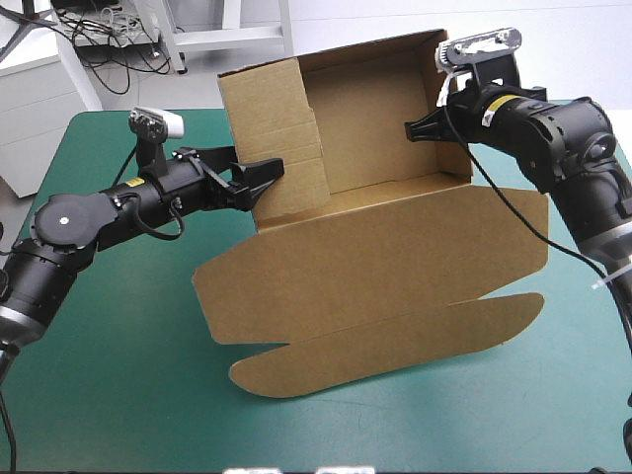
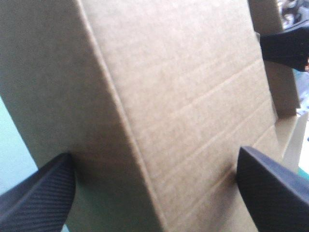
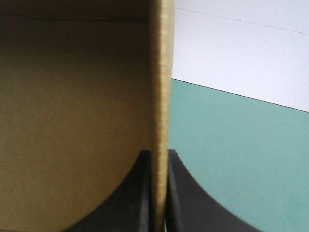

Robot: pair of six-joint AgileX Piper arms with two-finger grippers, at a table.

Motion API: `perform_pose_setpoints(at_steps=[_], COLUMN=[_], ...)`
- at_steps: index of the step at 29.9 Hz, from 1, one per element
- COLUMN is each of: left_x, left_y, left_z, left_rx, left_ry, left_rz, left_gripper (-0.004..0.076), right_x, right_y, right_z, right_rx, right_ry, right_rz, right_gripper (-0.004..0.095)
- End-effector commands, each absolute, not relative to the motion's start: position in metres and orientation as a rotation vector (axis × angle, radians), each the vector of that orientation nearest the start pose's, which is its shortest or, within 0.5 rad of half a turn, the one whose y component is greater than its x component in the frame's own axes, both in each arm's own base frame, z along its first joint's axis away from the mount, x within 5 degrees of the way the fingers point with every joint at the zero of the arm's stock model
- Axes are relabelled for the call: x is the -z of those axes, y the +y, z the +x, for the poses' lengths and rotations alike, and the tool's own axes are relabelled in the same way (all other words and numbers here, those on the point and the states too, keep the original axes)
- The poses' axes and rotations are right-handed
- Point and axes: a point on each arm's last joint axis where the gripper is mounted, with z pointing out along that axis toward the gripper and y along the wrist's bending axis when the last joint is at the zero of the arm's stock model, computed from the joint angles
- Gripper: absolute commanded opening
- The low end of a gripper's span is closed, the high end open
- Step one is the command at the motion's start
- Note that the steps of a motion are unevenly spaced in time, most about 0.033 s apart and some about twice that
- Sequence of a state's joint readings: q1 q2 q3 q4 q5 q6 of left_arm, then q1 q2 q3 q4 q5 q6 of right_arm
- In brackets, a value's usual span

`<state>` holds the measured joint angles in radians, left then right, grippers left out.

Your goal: Fold the box

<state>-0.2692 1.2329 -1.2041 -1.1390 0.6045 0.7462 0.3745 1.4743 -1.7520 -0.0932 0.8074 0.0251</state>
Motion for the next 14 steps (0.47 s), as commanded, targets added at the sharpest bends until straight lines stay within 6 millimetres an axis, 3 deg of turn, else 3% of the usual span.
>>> perform_pose_setpoints(at_steps=[1, 9, 14], left_x=[-0.455, -0.462, -0.456], left_y=[-0.123, -0.146, -0.154], left_z=[0.241, 0.261, 0.273], left_rx=[0.828, 0.621, 0.522], left_ry=[1.772, 1.928, 1.964], left_rz=[0.295, 0.300, 0.143], left_gripper=[0.0613, 0.0580, 0.0580], right_x=[-0.506, -0.502, -0.497], right_y=[0.111, 0.115, 0.117], right_z=[0.288, 0.295, 0.300], right_rx=[-0.200, -0.224, -0.256], right_ry=[1.827, 1.828, 1.846], right_rz=[-0.345, -0.319, -0.278], right_gripper=[-0.0014, -0.0014, -0.0014])
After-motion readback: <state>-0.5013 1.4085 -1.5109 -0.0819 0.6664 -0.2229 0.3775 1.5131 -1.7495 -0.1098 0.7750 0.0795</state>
